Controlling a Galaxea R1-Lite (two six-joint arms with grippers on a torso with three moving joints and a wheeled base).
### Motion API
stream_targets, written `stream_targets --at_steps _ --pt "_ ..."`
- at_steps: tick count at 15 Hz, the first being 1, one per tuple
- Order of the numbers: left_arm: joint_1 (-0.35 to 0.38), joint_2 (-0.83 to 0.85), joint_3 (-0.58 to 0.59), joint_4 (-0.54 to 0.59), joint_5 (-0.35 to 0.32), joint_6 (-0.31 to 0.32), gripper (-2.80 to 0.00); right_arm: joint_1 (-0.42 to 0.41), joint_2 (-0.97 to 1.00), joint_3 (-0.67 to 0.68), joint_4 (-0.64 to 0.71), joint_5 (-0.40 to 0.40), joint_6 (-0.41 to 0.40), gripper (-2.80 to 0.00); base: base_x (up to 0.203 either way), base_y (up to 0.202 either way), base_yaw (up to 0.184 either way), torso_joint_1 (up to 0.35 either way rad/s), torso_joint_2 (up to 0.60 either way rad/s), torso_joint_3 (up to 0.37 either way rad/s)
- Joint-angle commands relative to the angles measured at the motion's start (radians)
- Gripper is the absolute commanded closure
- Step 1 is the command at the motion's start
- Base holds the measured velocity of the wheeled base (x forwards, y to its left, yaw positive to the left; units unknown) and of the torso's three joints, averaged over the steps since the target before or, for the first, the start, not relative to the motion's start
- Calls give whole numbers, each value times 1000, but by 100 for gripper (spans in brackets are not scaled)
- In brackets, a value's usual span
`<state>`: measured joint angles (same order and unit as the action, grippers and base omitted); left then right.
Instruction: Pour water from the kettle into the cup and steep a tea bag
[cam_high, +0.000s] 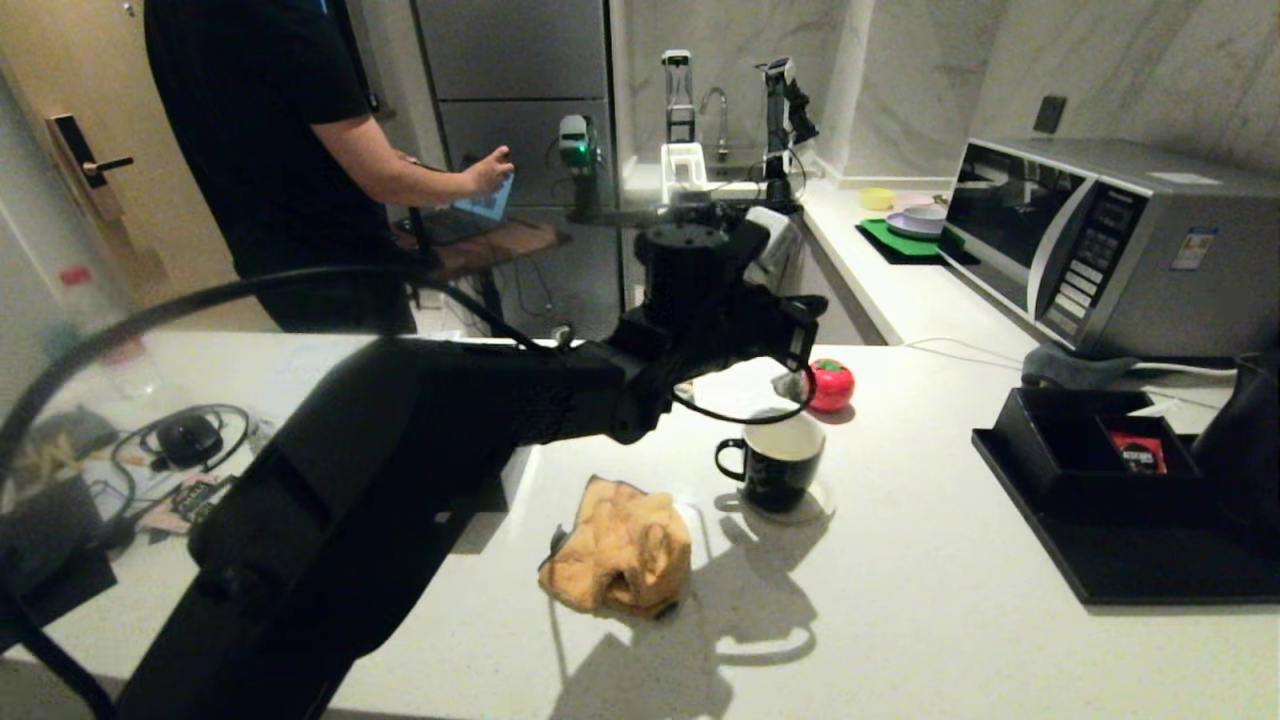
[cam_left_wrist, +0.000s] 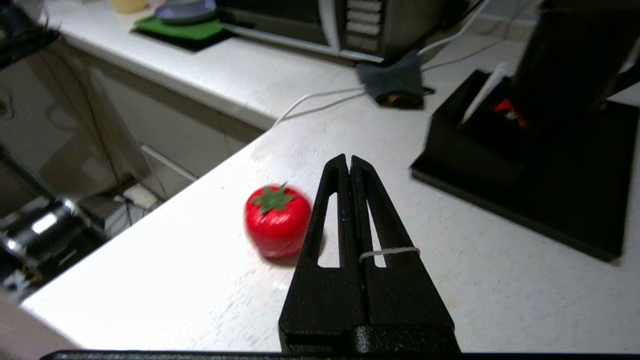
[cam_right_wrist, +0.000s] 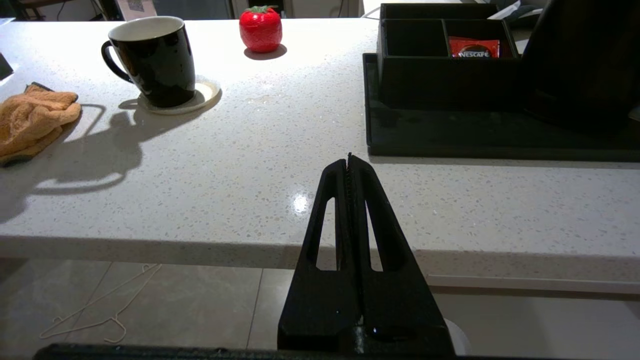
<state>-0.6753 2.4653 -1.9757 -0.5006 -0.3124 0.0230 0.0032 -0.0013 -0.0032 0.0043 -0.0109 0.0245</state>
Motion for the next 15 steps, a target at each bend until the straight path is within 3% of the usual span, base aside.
stream_targets --at_steps 1,15 --pt "-1 32 -2 -4 -4 0 0 0 1 0 0 0 0 0 0 0 0 0 0 0" --pt "-15 138 -3 -56 -7 -9 0 0 1 0 0 0 0 0 0 0 0 0 0 0"
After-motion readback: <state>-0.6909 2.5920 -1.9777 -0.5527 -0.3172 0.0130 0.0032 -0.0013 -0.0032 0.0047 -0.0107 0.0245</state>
